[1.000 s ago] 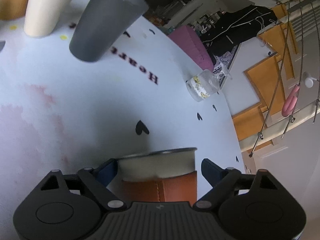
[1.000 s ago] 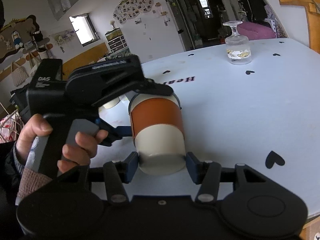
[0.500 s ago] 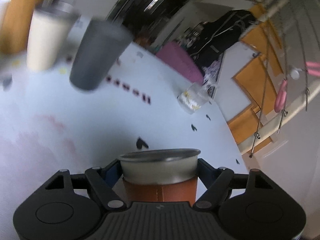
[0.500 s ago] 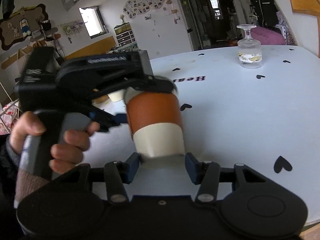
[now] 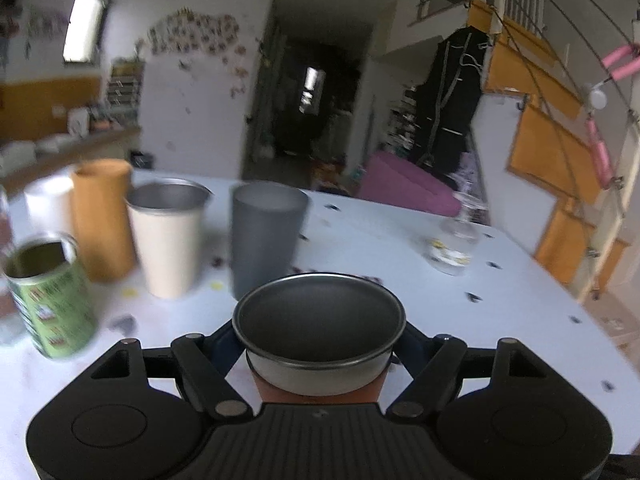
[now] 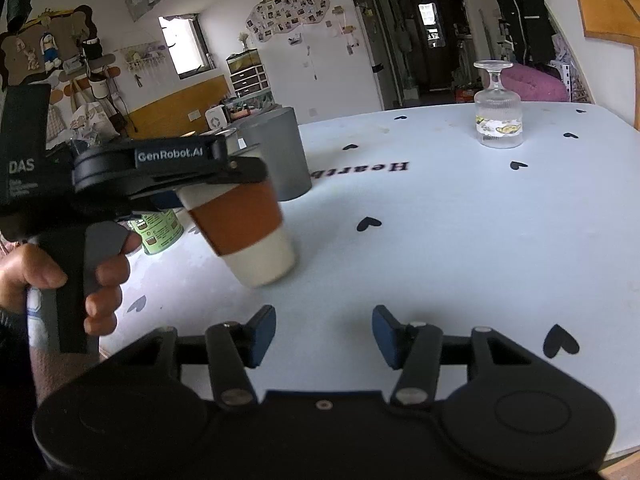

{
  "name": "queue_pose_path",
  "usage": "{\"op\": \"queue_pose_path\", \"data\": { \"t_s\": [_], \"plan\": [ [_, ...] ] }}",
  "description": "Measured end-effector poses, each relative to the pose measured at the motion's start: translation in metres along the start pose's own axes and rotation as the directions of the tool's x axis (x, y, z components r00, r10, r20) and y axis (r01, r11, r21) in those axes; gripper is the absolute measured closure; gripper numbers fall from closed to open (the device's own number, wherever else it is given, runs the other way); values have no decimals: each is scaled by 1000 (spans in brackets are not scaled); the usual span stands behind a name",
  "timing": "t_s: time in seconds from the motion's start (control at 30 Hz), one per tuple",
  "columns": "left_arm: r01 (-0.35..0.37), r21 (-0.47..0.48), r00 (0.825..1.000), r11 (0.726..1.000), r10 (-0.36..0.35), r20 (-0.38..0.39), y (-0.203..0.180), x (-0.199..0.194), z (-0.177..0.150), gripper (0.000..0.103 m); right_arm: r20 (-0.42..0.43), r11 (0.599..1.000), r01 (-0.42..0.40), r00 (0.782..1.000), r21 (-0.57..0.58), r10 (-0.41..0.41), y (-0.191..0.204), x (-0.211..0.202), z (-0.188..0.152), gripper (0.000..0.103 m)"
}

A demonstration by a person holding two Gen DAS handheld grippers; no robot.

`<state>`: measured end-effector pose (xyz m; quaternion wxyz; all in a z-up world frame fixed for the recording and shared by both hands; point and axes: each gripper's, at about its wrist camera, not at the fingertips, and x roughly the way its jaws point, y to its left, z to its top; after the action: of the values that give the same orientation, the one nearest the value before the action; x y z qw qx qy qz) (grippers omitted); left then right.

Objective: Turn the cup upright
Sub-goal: 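Carry the cup with the left gripper and set it beside the green tin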

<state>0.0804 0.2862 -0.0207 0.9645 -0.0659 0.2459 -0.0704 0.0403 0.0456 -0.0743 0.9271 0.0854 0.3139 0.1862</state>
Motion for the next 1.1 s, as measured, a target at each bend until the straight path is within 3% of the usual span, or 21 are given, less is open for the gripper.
{"op": "queue_pose_path", "data": {
  "t_s": [0.17,0.43,0.6,1.1],
  "plan": [
    [-124,32,991,992,122,58,15,7,7,25,3,1000,6,1000,6,-6,-1,0,0,48],
    [-259,24,959,966,254,128,44,19,17,25,7,1000,12,1000,0,-12,-1,-1,0,48],
    [-277,-14,953,961,277,120,59,29,12,25,8,1000,14,1000,0,-14,0,-1,1,48],
    [-330,34,933,944,320,165,55,35,10,25,14,1000,19,1000,-6,-18,2,-3,2,48]
  ]
}}
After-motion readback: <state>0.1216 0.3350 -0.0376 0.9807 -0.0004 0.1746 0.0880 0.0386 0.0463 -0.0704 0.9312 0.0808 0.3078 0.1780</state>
